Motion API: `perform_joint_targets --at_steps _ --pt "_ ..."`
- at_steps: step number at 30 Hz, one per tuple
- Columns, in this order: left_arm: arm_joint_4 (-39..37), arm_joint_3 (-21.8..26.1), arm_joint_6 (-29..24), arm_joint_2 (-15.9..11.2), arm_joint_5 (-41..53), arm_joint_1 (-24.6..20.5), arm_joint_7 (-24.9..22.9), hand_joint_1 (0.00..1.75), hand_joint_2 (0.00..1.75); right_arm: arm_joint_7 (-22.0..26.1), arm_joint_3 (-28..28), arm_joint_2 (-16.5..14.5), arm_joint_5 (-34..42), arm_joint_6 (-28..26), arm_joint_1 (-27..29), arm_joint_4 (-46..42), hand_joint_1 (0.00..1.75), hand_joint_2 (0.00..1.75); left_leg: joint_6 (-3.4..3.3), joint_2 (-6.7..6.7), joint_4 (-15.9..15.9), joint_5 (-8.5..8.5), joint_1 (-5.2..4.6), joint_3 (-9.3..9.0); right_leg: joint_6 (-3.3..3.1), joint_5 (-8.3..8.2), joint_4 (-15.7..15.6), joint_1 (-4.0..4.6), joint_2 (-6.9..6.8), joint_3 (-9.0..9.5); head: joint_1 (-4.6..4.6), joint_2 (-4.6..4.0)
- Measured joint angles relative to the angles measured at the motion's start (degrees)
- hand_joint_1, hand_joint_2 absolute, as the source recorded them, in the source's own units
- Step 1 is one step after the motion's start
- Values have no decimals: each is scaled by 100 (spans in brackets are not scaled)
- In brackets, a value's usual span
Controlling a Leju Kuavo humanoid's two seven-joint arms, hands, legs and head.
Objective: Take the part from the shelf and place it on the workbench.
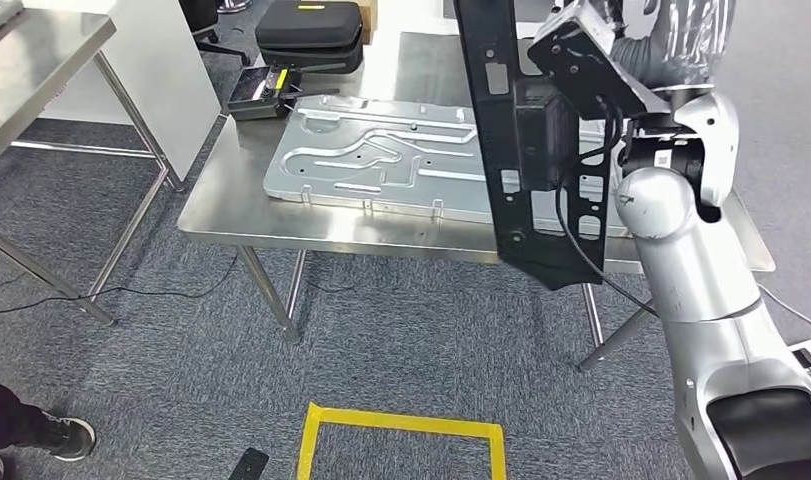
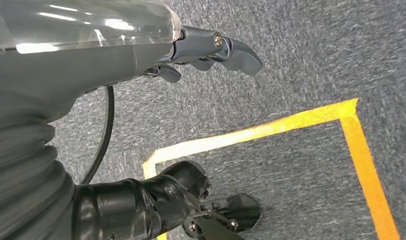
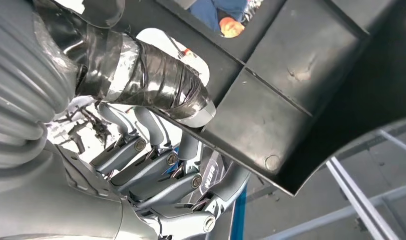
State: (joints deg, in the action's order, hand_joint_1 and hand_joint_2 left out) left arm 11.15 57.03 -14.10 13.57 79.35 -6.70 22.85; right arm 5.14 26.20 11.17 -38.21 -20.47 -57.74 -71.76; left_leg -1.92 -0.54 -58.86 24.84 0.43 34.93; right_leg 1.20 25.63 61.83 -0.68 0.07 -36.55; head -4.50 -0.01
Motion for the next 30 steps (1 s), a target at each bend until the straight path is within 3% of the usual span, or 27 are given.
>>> perform_joint_targets --at_steps 1,4,6,9,10,11,12,15,17,19,21,22,24,25,26,27,28,30 --pt "0 -1 1 2 4 -1 10 0 175 -10 1 0 3 1 -22 4 175 175 25 0 -7 7 -9 4 -20 -39 -184 16 3 83 0 0" --pt "0 -1 5 4 19 0 41 0 175 -22 3 2 14 2 -44 18 175 175 101 7 -1 17 -16 13 -84 -39 -264 25 19 113 1 0" --pt "0 -1 13 3 31 -5 60 0 175 -23 3 4 17 2 -53 25 175 175 152 13 -192 166 -14 88 -157 -61 -305 -9 16 136 3 0" --pt "0 -3 36 3 34 -15 91 0 175 -24 3 4 18 4 -61 41 175 175 204 17 -1226 681 5 553 -215 -67 -321 -16 11 148 7 -1" --pt "0 -3 44 3 34 -15 101 0 175 -24 3 4 18 7 -59 51 175 175 214 18 -1541 780 11 710 -218 -65 -319 -14 11 149 6 -1" --pt "0 -3 51 3 34 -15 112 0 175 -25 3 4 18 10 -58 61 175 175 220 18 -1670 771 15 785 -219 -61 -316 -12 12 151 6 0" --pt "0 -3 59 3 35 -16 126 0 175 -27 3 4 17 13 -58 67 175 175 220 19 -1546 639 19 736 -214 -55 -312 -13 14 157 7 1" --pt "0 -7 111 3 40 -25 175 0 175 -51 3 3 16 28 -82 74 175 175 184 20 -405 86 21 212 -166 -20 -282 -4 25 175 6 -1" --pt "0 -16 171 3 40 -30 222 0 175 -76 3 2 11 62 -110 86 175 175 149 16 -42 9 8 46 -115 -12 -271 20 31 162 4 0" --pt "0 -27 242 5 40 -30 270 0 175 -97 3 2 4 88 -128 104 175 175 94 13 -14 -1 3 33 -53 -16 -282 23 33 155 3 0" --pt "0 -37 306 8 37 -32 319 0 175 -110 3 2 0 93 -145 120 175 175 22 15 28 -28 16 15 2 90 -147 5 25 97 2 -1" --pt "0 -39 332 9 33 -36 342 0 175 -113 3 2 -1 95 -157 129 175 175 -9 18 47 -39 26 5 25 227 82 -2 21 -5 1 0" --pt "0 -43 377 9 31 -38 377 0 175 -114 3 2 -2 102 -172 161 175 175 -43 19 50 -37 21 4 57 580 836 -9 16 -360 -1 0" --pt "0 -47 393 9 35 -35 386 0 175 -116 3 2 -2 105 -170 181 175 175 -48 19 48 -33 17 4 66 693 1182 -10 15 -535 -1 1" --pt "0 -54 407 9 40 -32 392 0 175 -120 3 2 -2 109 -167 203 175 175 -50 17 45 -30 13 2 66 702 1357 -9 15 -637 -1 1" --pt "0 -66 414 9 45 -30 397 0 175 -123 3 2 -2 111 -165 223 175 175 -50 14 41 -26 11 -3 57 595 1300 -8 15 -626 -1 1" --pt "0 -79 416 9 47 -32 401 0 175 -126 3 2 -3 113 -168 236 175 175 -47 10 37 -19 10 -13 38 397 1020 -6 15 -504 -1 0" --pt "0 -106 418 11 49 -36 408 0 175 -126 3 2 -5 113 -185 251 175 175 -29 1 28 1 -3 -28 -21 20 216 15 13 -124 -1 -1"
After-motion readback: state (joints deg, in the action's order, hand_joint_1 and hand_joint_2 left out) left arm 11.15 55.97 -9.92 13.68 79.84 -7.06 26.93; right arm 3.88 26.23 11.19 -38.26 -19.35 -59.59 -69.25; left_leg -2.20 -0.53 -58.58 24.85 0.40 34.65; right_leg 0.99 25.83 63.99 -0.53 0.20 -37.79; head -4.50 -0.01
